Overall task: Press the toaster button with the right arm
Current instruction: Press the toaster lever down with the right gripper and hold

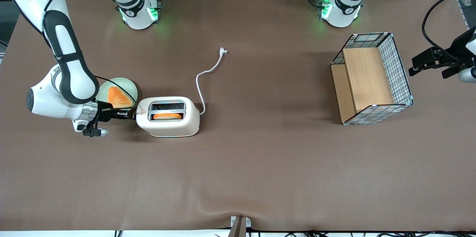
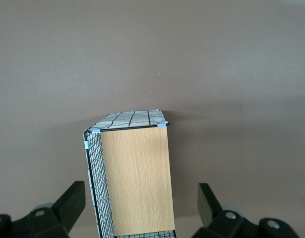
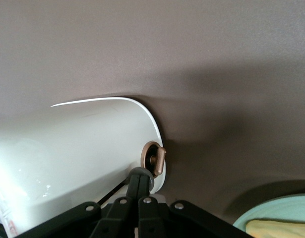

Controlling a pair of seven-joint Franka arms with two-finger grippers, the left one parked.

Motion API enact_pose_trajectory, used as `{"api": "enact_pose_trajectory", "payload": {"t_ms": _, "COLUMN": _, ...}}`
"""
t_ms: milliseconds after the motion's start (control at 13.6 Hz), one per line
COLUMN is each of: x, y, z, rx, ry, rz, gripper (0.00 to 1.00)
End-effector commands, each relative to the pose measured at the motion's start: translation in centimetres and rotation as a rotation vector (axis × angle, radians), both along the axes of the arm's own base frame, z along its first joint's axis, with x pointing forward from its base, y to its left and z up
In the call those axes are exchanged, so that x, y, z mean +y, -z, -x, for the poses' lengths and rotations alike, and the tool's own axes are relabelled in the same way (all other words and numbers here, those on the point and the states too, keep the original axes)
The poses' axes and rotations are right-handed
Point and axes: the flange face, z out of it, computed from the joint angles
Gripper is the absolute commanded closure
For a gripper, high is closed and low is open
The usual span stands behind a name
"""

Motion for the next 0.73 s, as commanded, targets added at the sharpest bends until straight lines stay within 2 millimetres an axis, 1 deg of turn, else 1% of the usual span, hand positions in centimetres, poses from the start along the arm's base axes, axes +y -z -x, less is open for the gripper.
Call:
{"api": "enact_pose_trajectory", "payload": {"t_ms": 0, "x": 0.44, "y": 2.81, "z": 0.74, "rx": -0.017, "ry": -0.014, "rz": 0.009, "gripper": 1.0}}
{"api": "enact_pose_trajectory", "payload": {"t_ms": 660, "x": 0.66, "y": 2.22, "z": 0.53, "rx": -0.018, "ry": -0.018, "rz": 0.003, "gripper": 1.0}}
